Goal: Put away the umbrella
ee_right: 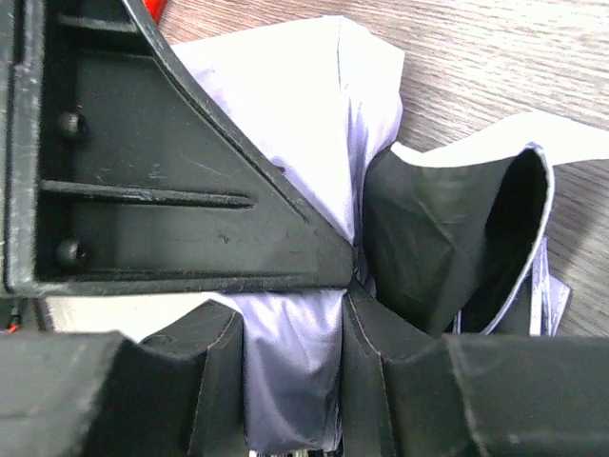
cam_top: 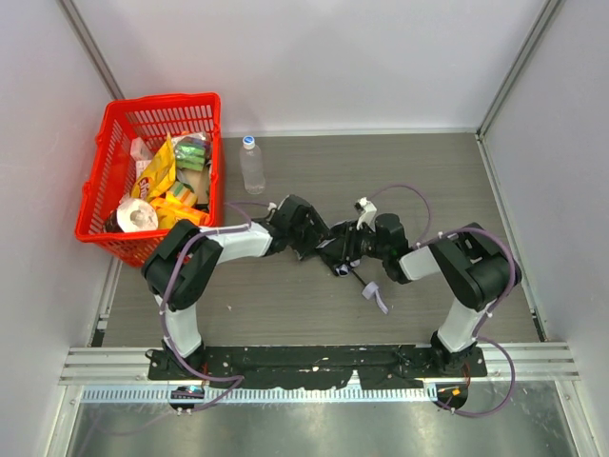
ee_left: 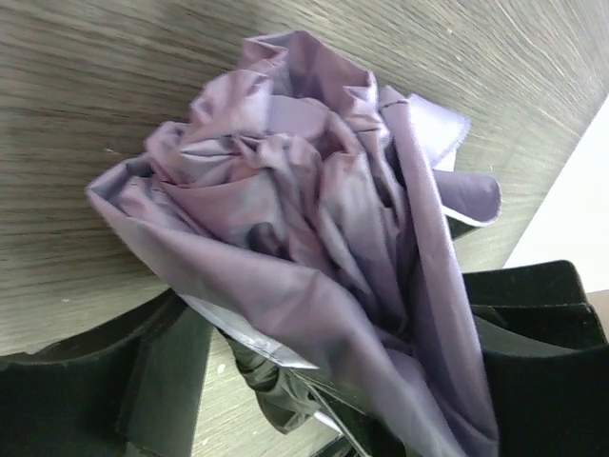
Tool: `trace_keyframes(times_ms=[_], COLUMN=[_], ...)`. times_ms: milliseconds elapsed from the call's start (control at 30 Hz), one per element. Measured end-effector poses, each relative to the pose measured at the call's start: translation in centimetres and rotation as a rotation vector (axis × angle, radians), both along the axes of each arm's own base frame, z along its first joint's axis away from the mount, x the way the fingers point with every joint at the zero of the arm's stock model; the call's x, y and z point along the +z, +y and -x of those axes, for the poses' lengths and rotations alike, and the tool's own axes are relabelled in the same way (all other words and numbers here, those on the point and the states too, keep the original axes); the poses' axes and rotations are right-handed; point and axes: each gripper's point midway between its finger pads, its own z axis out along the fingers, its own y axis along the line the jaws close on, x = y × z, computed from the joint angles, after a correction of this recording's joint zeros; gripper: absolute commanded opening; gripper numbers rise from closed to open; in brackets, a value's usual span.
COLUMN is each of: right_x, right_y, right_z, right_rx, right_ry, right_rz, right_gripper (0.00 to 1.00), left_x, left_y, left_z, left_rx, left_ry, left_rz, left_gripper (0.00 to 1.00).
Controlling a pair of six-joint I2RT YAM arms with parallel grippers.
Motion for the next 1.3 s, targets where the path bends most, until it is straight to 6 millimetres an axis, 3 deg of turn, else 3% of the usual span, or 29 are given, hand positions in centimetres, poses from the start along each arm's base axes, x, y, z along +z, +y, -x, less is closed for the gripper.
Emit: trace_keyframes(times_ms=[133, 233, 267, 367, 400, 500, 633, 700, 900, 1133, 1200, 1267, 1300], right_x=[-0.3, -0.5, -0.6, -0.6, -0.6, -0.2, 1.1, 1.8, 2.4, -0.7, -1.5, -1.5, -1.5], right_y=[0.4, 0.5, 0.5, 0.4, 0.3, 0.1, -0.8, -1.3, -0.3, -0.3, -0.6, -0.9, -1.2], right_z=[0.1, 0.1, 0.1, 0.0, 0.0, 0.1, 0.9, 1.2, 2.4, 1.3, 1.0, 0.9, 0.9], right_rx=[0.023, 0.027, 0.026, 0.020, 0.013, -0.004, -0.037, -0.057, -0.084, -0.176, -0.209, -0.235, -0.238], right_ry=[0.038, 0.053, 0.060, 0.081, 0.093, 0.116, 0.119, 0.098, -0.059, -0.151, -0.162, -0.180, -0.192], right_rz=[-0.062, -0.073, -0.069, -0.050, -0.032, 0.043, 0.196, 0.284, 0.554, 0.848, 0.908, 0.933, 0.948], right_gripper=[0.01, 0.02, 0.05, 0.34, 0.54, 0.65, 0.69, 0.76, 0.78, 0.75, 0.65, 0.37, 0.31], left_x=[-0.8, -0.8, -0.7, -0.5, -0.6, -0.6, -0.6, -0.6, -0.6, -0.7, -0.7, -0.7, -0.7], left_y=[0.6, 0.6, 0.5, 0.4, 0.5, 0.4, 0.2, 0.2, 0.1, 0.1, 0.1, 0.2, 0.2], left_z=[0.1, 0.0, -0.1, -0.2, -0.2, -0.2, -0.2, -0.2, -0.2, -0.2, -0.5, -0.6, -0.6], left_rx=[0.018, 0.032, 0.033, 0.028, 0.025, 0.016, 0.006, 0.006, -0.002, -0.004, -0.002, -0.006, -0.006], left_ry=[0.013, 0.014, 0.009, 0.004, 0.002, -0.005, -0.018, -0.020, -0.022, -0.023, -0.026, -0.028, -0.030], left_rz=[-0.001, 0.036, 0.048, 0.060, 0.060, 0.072, 0.084, 0.085, 0.090, 0.088, 0.097, 0.100, 0.100], left_gripper=[0.35, 0.08, 0.05, 0.00, 0.00, 0.00, 0.00, 0.00, 0.00, 0.00, 0.00, 0.00, 0.00])
